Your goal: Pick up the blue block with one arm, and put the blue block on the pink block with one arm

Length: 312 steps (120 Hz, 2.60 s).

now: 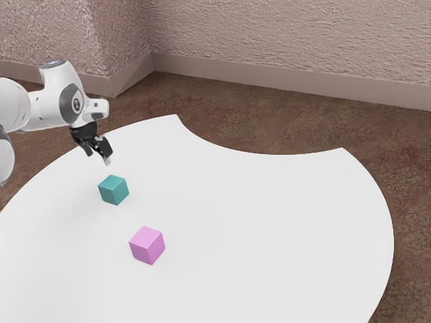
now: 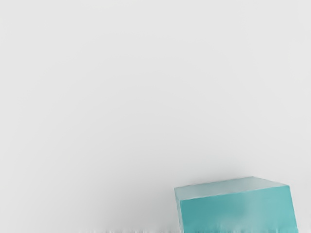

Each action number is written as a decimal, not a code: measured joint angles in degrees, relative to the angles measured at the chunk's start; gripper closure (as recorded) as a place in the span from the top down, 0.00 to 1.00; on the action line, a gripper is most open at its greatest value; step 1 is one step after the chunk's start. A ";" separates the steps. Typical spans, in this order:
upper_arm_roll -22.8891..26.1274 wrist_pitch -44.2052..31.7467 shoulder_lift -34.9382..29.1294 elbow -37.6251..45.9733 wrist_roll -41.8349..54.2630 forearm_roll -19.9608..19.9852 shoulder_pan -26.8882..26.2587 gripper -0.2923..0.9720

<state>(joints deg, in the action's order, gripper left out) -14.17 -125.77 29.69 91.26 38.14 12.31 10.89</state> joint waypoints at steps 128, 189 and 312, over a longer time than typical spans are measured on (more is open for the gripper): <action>0.11 12.01 5.16 -3.89 1.27 3.15 -0.73 0.75; 0.02 12.99 6.71 -3.87 3.50 5.26 -1.14 0.75; -0.33 13.60 8.92 -6.02 -6.07 4.15 -1.82 0.75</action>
<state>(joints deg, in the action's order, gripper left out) -14.50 -112.17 38.61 85.24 32.07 16.46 9.07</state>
